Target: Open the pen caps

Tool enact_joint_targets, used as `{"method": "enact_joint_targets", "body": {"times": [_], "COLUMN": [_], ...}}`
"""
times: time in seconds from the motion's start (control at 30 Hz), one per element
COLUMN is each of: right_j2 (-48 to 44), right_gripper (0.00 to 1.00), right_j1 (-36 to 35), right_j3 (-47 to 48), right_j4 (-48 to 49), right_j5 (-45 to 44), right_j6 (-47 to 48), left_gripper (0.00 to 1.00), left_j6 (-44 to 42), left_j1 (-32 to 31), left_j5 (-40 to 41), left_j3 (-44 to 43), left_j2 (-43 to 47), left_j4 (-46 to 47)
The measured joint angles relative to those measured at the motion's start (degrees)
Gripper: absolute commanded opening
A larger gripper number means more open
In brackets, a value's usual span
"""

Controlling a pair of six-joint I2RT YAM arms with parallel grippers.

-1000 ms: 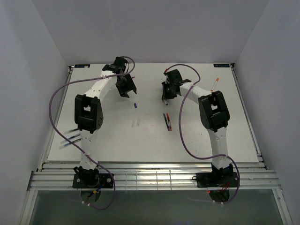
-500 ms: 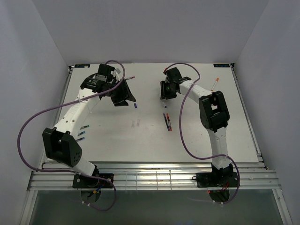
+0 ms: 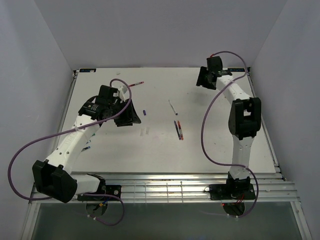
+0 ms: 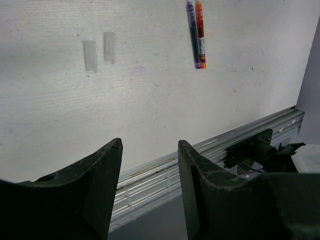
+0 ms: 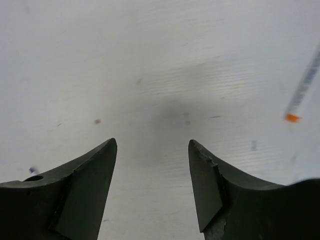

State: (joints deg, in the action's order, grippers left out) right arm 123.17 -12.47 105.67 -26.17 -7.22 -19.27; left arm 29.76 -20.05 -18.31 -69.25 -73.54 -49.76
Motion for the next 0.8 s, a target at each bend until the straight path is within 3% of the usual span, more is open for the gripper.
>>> {"method": "enact_joint_targets", "body": {"times": [0.27,0.8], "right_j2": [-0.15,9.49], "right_gripper": [0.72,0.69], "right_j1": [12.92,15.80], "right_j3": [0.42,5.68], "right_j4": [-1.57,-2.91], "right_j5": [-6.23,-7.17], "right_j6": [-1.90,-2.47], "left_gripper": [0.59,0.60], "left_j6": [-1.95,-2.71], "left_j1": [0.00,0.00], "left_j5": [-0.24,-0.17], "left_j3": [5.07,6.51], "left_j2": [3.23,1.86], "left_j4": [3.04,4.52]}}
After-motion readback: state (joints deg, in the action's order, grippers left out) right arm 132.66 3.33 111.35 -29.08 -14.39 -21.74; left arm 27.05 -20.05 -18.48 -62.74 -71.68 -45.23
